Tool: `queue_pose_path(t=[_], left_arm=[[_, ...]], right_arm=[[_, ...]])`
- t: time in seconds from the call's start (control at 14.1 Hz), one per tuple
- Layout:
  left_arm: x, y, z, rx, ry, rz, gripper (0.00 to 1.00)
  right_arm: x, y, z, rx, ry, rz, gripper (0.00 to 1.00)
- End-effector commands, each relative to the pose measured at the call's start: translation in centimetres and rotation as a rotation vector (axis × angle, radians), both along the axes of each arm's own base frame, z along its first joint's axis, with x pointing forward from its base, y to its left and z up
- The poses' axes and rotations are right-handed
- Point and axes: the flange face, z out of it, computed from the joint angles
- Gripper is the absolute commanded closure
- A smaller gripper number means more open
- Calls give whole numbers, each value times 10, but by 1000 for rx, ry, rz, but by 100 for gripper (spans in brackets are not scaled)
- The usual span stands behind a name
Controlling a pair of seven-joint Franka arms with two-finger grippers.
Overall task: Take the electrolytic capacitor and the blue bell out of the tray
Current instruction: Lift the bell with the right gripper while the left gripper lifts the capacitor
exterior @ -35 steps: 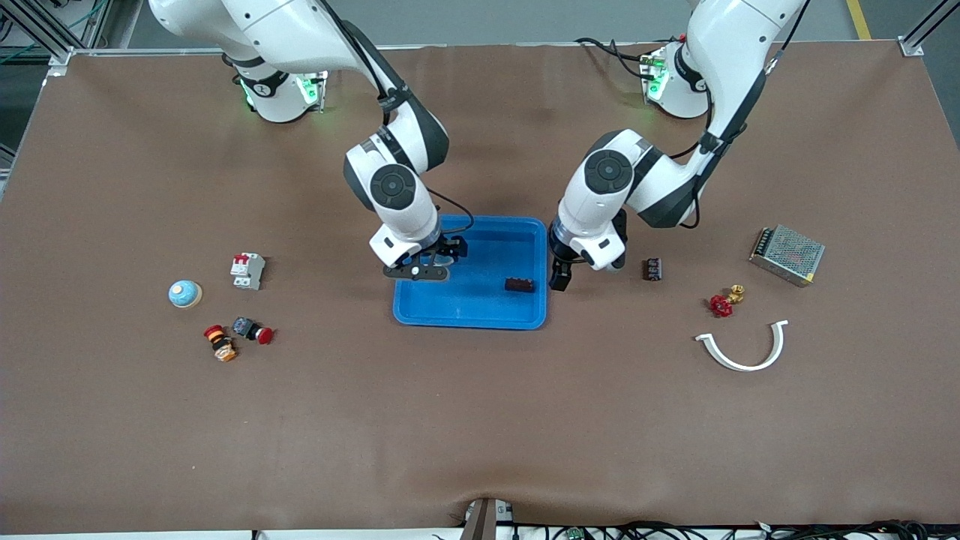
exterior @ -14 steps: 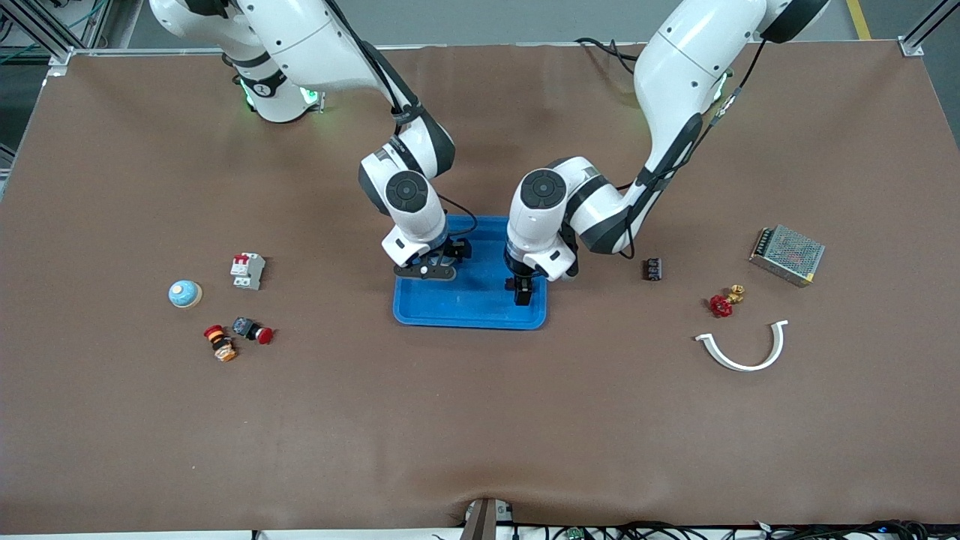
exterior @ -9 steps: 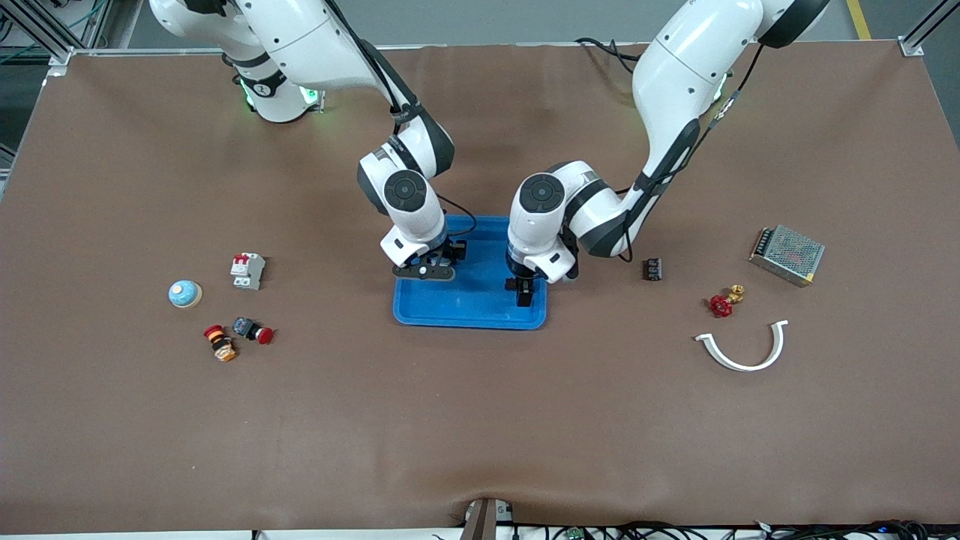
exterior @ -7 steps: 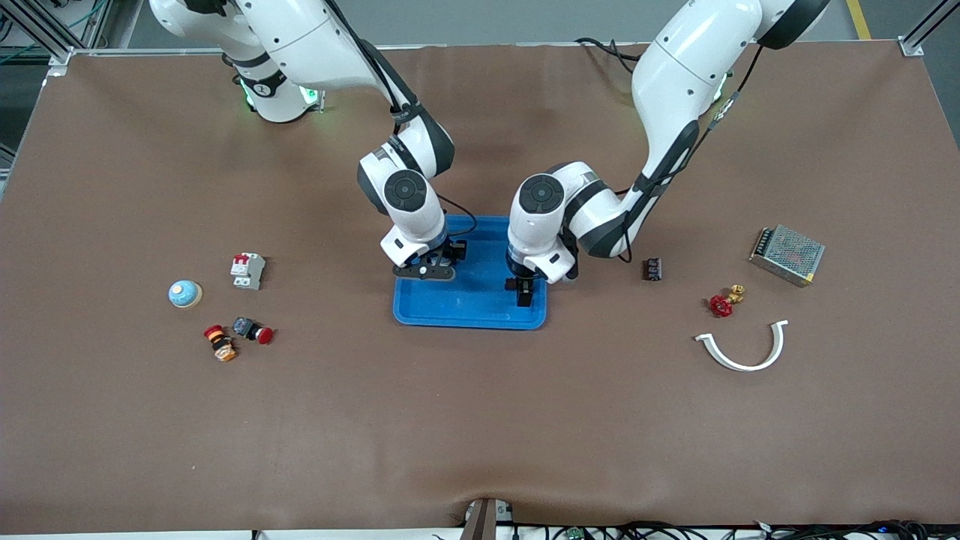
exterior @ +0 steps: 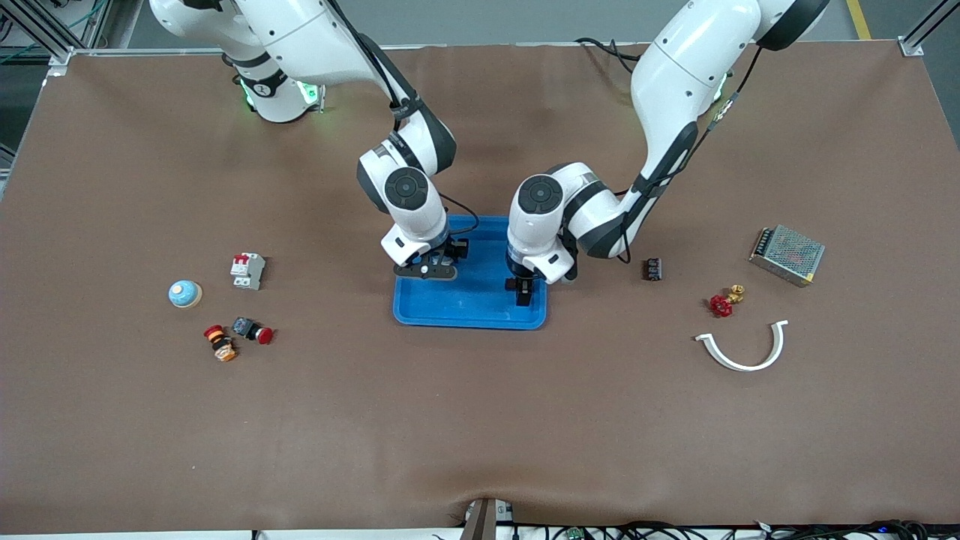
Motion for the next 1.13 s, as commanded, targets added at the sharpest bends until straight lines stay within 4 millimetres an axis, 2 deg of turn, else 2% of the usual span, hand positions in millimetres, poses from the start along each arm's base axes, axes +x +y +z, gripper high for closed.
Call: queue_pose_path(t=[0.0,0.14,0.28,0.42,0.64,0.85,1.06], left_arm=[[3,-4,-1,6,-19,-39,100],[3,-4,-1,10,-20,-79,100],[3,-4,1,16,-23,-100,100],[3,-3,4,47,-9,-125,100],[13,-7,24,96,22,-169,100],[17,-12,42,109,55,-198,100],[26,-7,70,111,112,-277,100]], right_arm=[[10,-8,57,-4,39,4,61],[21,-31,92,-9,77,46,61],[42,-74,120,0,101,90,61],[63,-121,136,15,117,128,61],[87,-179,139,37,130,191,61],[100,-216,134,13,121,227,61],[113,-255,126,17,115,280,61]])
